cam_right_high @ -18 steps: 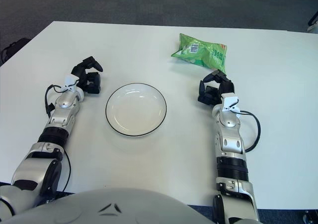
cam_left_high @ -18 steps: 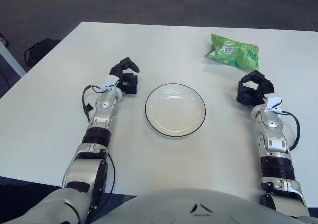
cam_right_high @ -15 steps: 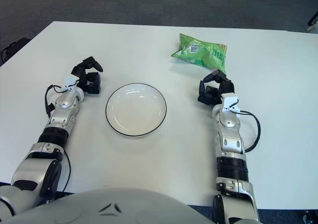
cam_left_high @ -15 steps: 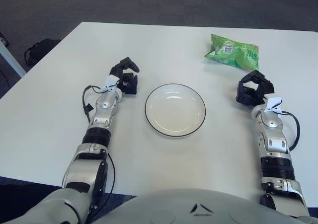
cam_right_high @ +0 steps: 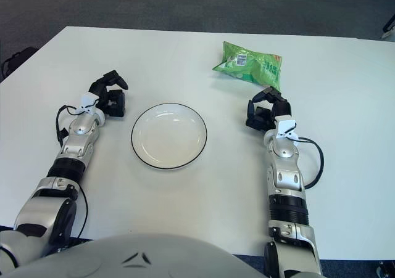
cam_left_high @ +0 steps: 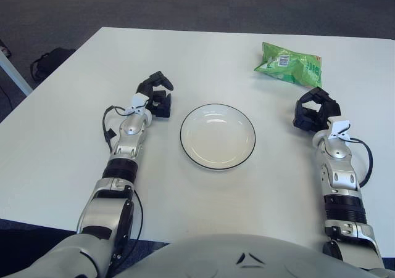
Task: Put the snack into the plate.
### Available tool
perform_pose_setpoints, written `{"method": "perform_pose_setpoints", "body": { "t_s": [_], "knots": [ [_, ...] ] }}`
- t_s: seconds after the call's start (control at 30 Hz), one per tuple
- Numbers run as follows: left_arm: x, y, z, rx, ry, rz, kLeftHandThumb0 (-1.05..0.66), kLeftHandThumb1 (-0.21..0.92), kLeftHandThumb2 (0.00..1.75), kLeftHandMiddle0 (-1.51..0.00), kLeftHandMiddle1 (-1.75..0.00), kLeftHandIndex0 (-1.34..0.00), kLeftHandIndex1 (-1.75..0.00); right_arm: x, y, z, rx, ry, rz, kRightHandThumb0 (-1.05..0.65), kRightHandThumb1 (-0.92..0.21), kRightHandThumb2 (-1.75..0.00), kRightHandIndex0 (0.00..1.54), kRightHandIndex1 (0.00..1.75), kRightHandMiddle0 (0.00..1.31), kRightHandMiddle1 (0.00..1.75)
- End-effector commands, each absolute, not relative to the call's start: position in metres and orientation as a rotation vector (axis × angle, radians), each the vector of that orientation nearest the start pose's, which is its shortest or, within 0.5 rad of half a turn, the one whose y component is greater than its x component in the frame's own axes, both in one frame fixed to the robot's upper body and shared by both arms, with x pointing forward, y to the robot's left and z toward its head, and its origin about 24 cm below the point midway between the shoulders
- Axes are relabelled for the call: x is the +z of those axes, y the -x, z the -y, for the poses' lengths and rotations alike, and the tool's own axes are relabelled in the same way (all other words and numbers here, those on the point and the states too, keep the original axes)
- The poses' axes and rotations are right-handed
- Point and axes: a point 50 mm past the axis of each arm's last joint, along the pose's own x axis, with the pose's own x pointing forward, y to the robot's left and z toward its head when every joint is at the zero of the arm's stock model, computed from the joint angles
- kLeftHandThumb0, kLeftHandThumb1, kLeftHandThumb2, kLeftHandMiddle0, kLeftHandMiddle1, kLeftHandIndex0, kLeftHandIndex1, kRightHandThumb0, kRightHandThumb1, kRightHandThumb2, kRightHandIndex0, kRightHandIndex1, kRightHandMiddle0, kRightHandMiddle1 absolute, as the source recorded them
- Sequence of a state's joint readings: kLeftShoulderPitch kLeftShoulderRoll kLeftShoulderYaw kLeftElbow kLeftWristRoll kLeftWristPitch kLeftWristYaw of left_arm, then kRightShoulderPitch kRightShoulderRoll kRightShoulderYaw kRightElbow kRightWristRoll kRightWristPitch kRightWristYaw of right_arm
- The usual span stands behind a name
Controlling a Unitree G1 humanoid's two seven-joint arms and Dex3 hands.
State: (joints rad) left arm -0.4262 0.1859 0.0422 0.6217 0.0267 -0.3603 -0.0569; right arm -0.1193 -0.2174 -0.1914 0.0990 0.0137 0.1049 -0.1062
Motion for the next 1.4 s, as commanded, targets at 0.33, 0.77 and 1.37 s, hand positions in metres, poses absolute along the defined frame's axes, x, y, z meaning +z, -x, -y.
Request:
{"method": "perform_pose_setpoints", "body": {
  "t_s": [0.33, 0.77, 1.37],
  "knots": [
    [0.024, -0.315, -0.178, -0.08, -0.215, 0.022, -0.56, 0.12, 1.56, -1.31, -1.75, -0.78, -1.75, 0.021, -0.258, 0.238, -0.294, 0.163, -0.215, -0.48, -0.34, -1.29, 1.29, 1.75, 0.6, 1.75],
    [0.029, -0.317, -0.184, 0.003, -0.286, 0.07, -0.54, 0.17, 1.49, -1.3, -1.75, -0.73, -1.75, 0.021, -0.253, 0.241, -0.41, 0.397, -0.101, -0.48, -0.32, -1.32, 1.29, 1.75, 0.62, 1.75],
    [0.041, -0.309, -0.188, -0.012, -0.835, 0.323, -0.5, 0.28, 1.36, -1.23, -1.75, -0.64, -1.75, 0.064, -0.26, 0.239, -0.583, 0.948, 0.404, -0.45, -0.42, -1.18, 1.18, 1.75, 0.53, 1.75]
  ]
}}
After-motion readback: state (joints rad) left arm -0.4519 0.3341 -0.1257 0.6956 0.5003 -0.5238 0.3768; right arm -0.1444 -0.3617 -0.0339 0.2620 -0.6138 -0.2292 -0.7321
